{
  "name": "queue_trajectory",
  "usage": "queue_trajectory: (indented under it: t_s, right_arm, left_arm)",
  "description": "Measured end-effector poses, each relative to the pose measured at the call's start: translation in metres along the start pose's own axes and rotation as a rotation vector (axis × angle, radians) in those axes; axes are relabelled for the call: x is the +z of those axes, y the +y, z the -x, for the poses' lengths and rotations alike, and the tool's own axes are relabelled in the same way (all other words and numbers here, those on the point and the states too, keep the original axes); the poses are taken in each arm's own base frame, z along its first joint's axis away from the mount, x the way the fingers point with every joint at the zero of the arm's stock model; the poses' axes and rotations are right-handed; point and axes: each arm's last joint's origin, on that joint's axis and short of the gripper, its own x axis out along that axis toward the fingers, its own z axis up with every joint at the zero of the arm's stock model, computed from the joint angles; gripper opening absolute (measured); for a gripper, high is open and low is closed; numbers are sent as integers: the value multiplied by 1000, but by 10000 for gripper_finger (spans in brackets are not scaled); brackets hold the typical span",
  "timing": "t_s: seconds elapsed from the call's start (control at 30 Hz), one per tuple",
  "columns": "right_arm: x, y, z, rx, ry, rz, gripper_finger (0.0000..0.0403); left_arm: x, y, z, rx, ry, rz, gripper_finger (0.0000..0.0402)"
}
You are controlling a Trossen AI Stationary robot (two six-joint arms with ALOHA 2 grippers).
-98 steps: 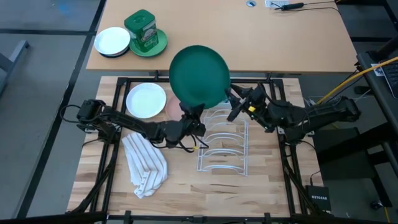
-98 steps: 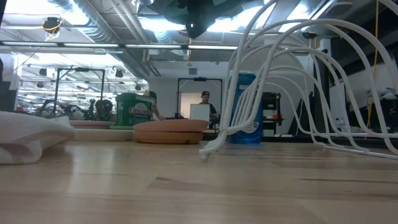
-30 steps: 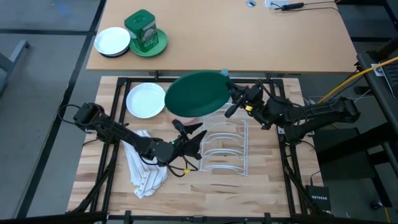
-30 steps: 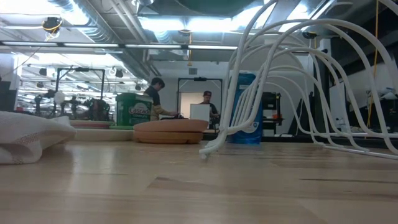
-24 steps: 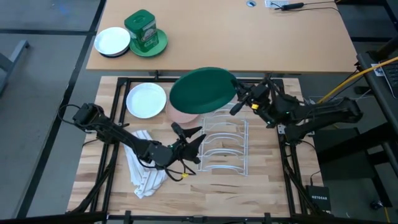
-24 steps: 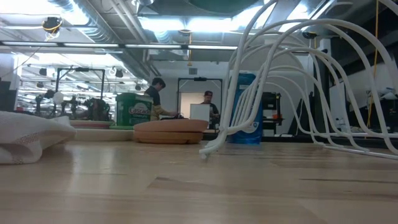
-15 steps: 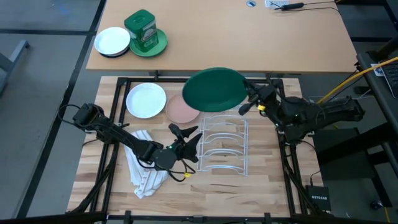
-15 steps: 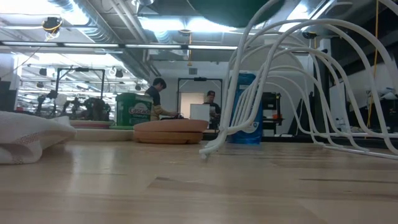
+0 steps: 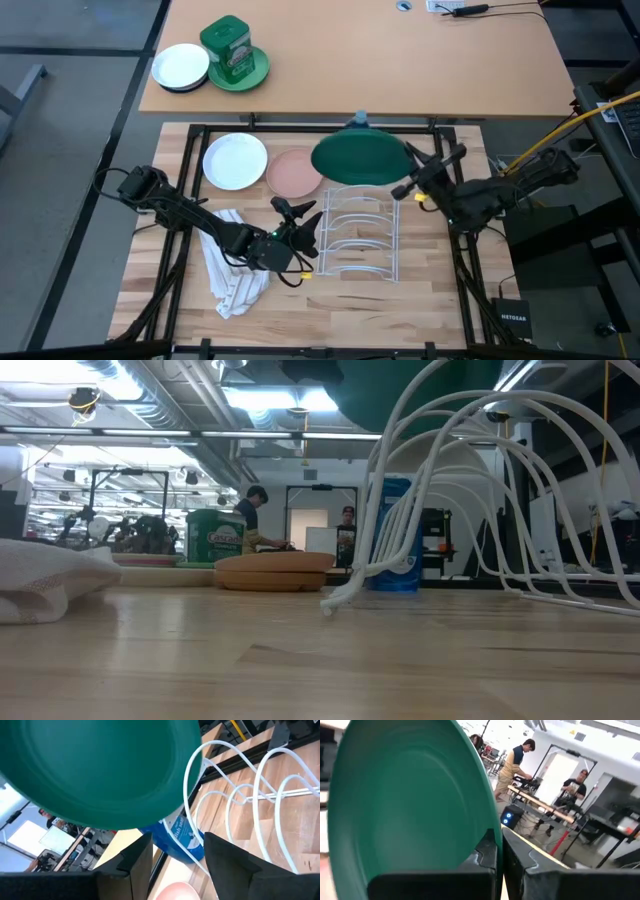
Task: Sort dishes
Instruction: Put the green plate in the dish rack
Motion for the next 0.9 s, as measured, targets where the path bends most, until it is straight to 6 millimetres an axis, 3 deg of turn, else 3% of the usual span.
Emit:
queue_trajectory:
  t_s: [0.63, 0.9]
  right_arm:
    - [-40, 71, 0, -20, 49, 441, 10]
    - [-53, 79, 0, -17, 58, 477, 10]
  left_arm:
    - [0, 0, 0, -1, 0, -1, 166]
    - [-4, -1, 0, -7, 14, -13, 166]
